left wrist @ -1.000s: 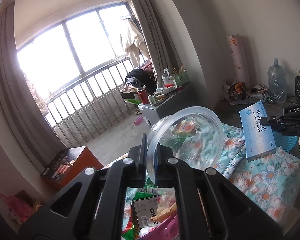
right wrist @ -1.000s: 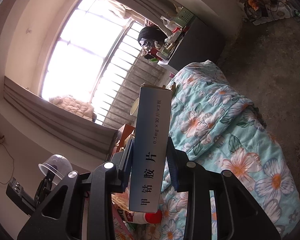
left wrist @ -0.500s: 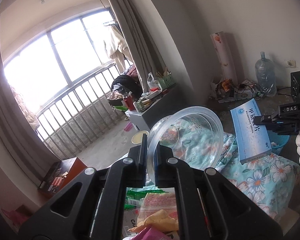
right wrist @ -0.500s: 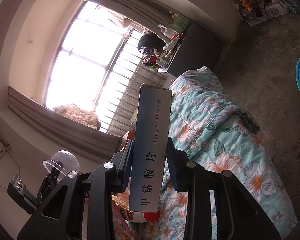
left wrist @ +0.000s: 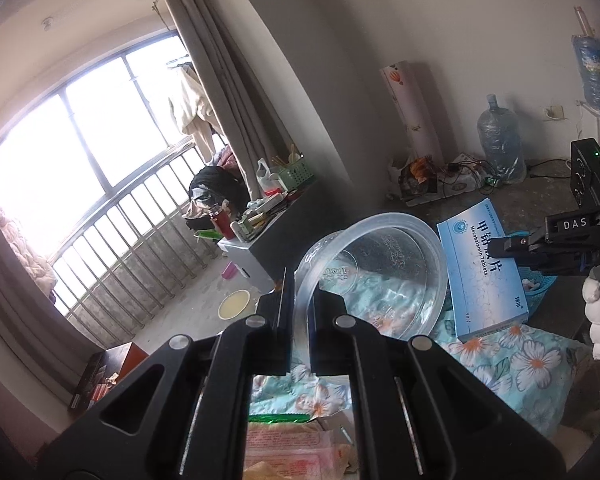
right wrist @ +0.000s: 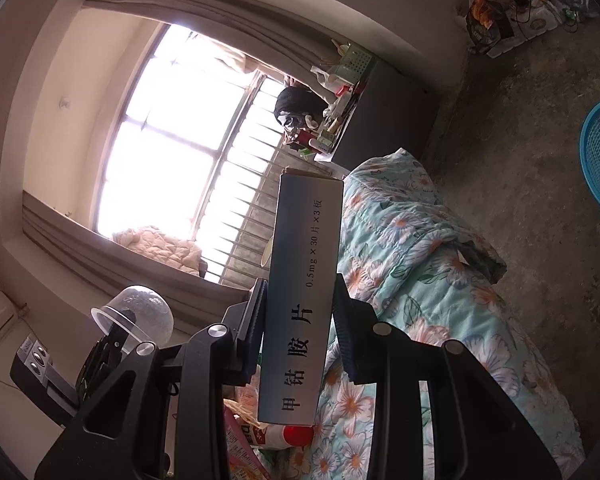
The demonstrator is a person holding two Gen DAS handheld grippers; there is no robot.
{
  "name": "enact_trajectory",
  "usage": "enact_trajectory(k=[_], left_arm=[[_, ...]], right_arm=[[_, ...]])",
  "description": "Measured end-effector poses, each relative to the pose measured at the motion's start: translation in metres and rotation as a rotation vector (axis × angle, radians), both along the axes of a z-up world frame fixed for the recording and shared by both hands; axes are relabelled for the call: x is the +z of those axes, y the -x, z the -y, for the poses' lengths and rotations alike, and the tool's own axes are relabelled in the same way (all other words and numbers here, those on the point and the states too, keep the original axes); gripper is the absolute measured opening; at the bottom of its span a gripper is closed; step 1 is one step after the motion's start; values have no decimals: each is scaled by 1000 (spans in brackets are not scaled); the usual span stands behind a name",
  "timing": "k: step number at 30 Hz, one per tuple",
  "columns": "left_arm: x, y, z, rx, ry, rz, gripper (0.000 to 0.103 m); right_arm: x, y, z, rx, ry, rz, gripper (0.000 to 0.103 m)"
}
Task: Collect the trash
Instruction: 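Carry the container and medicine box with both tools over the blue wastebasket, then open both tools to drop the container and box into the wastebasket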
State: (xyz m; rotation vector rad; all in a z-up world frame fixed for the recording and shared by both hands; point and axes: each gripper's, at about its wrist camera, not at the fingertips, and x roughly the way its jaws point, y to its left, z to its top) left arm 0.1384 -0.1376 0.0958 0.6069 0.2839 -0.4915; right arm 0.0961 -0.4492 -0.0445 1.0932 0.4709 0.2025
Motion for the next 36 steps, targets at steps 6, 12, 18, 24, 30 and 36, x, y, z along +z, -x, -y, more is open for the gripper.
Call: enact_trajectory(k=[6, 12, 18, 24, 30, 36], left_arm=[[-9, -9, 65, -119, -35, -63, 4], [-38, -24, 164, -265, -83, -211, 4], [-111, -58, 284, -348, -146, -514, 4], [-202, -93, 388, -336, -223, -777, 4], [-258, -115, 454, -285, -158, -887, 24], [-286, -126, 470, -173, -75, -890, 70]], right_arm=[[3, 20, 48, -97, 50, -23, 32], [-12, 49, 131, -271, 148, -140, 32], [-71, 70, 213, -423, 164, -349, 32], [-134, 62, 258, -457, 134, -505, 32], [-185, 34, 305, -443, 112, -604, 39], [-239, 50, 327, -529, 52, -716, 63]])
